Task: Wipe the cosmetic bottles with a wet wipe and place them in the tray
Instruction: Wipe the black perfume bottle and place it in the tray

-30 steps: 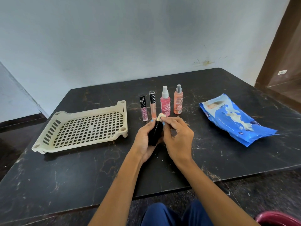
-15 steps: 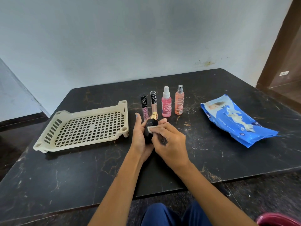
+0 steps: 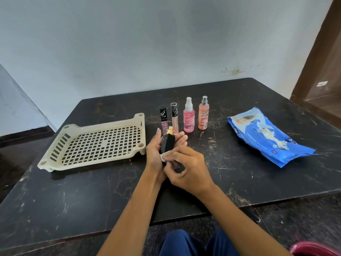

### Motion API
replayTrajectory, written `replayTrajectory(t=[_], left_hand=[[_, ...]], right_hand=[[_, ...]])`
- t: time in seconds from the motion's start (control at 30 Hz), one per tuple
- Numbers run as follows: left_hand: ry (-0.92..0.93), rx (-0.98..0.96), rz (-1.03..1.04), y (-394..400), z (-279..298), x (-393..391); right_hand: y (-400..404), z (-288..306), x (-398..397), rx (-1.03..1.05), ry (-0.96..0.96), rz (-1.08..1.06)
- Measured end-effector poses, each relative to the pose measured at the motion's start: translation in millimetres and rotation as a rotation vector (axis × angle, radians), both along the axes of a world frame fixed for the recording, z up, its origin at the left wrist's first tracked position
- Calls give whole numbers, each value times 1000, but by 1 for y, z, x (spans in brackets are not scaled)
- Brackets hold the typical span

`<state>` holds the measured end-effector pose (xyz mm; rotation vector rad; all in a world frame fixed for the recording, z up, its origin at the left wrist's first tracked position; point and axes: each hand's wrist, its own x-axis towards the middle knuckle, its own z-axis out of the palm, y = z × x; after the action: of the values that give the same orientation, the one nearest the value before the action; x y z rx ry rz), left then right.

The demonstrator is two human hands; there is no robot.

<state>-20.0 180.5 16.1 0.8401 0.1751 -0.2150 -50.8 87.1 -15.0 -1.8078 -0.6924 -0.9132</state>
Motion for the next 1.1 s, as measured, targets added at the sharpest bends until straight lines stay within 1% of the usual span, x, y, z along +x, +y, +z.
replayTrajectory(t=[0.1, 0.17, 0.23, 0.3, 0.43, 0.53, 0.6, 0.7, 0.77, 0.9, 1.0, 1.1], left_hand=[[-9, 16, -49, -1, -1, 0], [0, 13, -94, -1, -1, -1], [-1, 48, -128, -1, -1, -2], [10, 63, -145, 0, -1, -3], [54, 35, -142, 2, -2, 1], [63, 72, -160, 2, 0, -1], [32, 80, -132, 3, -1, -2], [-33, 124, -79, 1, -2, -3], [-68, 175, -98, -2, -1, -4], [-105, 227, -131, -5, -1, -7], [-91, 195, -108, -4, -2, -5], [-63, 102, -94, -1, -1, -3]], right_hand=[[3, -2, 4, 10, -15, -98], [4, -3, 8, 45, 30, -168], [3, -3, 11, 95, 87, -201], [2, -2, 11, 105, 86, -180], [1, -1, 2, 39, 33, -66], [1, -1, 3, 57, 25, -112], [1, 0, 6, 99, 19, -166], [-3, 1, 8, 198, 88, -230], [-5, 2, 8, 236, 125, -247], [-5, 3, 8, 238, 148, -246], [-4, 4, 7, 262, 142, -228], [-2, 4, 4, 233, 112, -122]])
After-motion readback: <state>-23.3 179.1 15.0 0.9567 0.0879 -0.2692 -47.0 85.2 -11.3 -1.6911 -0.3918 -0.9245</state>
